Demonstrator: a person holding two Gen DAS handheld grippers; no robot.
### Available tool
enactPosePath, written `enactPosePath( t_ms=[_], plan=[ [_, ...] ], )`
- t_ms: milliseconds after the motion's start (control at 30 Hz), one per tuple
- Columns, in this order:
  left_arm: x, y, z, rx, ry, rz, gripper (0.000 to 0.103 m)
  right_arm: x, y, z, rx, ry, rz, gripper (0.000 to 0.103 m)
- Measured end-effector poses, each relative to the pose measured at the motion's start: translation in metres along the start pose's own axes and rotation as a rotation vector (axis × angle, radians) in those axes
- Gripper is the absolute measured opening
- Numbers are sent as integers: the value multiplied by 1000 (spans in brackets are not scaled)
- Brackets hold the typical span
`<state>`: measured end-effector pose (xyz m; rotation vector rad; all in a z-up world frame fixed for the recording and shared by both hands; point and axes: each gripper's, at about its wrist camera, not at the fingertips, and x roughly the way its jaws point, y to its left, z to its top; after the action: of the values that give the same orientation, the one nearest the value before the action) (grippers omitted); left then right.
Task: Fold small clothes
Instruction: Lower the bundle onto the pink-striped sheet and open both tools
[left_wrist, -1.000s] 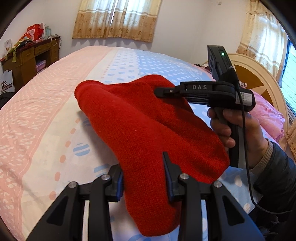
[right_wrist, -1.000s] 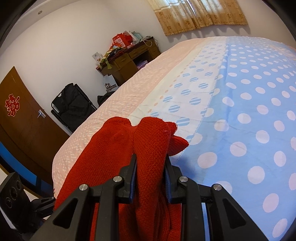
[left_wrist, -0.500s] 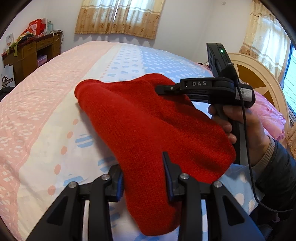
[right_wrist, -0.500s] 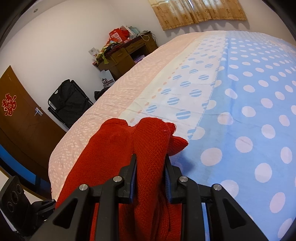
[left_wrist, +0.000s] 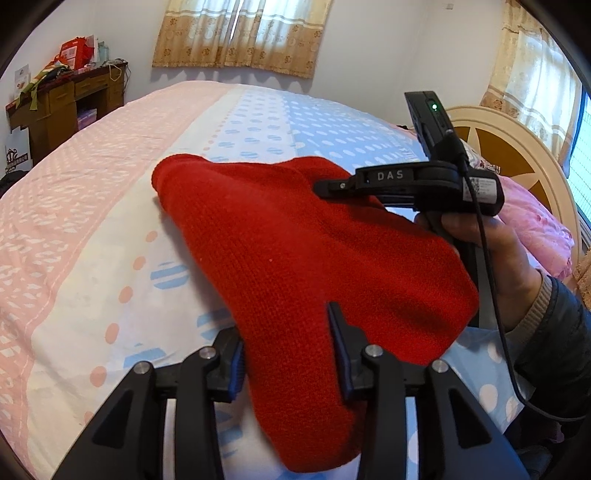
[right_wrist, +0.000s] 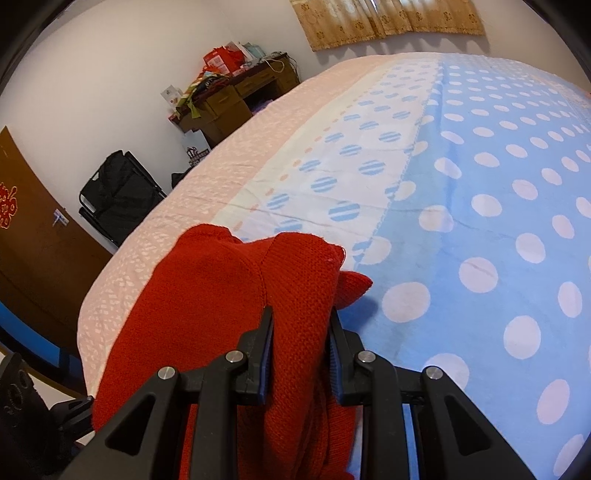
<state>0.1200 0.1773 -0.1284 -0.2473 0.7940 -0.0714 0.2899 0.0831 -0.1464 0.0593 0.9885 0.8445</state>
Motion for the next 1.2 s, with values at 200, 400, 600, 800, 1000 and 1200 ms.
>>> enactPosePath(
  t_ms=[200,400,600,800,1000,1200],
  plan=[
    [-16,-5,6,18,-10,26,49,-9,4,0,-33,-23,-17,32],
    [-43,-2,15,15,-104,61,67,-65,24,-4,-87,-143,-16,41],
    [-37,7,23,20,-157,224,86,-96,72,-41,-205,-130,70,45],
    [2,32,-3,13,-50,278,88,-67,56,-81,-180,-5,-77,43],
    [-23,8,-11,82,-87,278,88,-84,62,-88,-173,-54,-90,43],
    [-19,8,-25,76,-118,273,92,-96,78,-111,-236,-58,-95,44]
  ],
)
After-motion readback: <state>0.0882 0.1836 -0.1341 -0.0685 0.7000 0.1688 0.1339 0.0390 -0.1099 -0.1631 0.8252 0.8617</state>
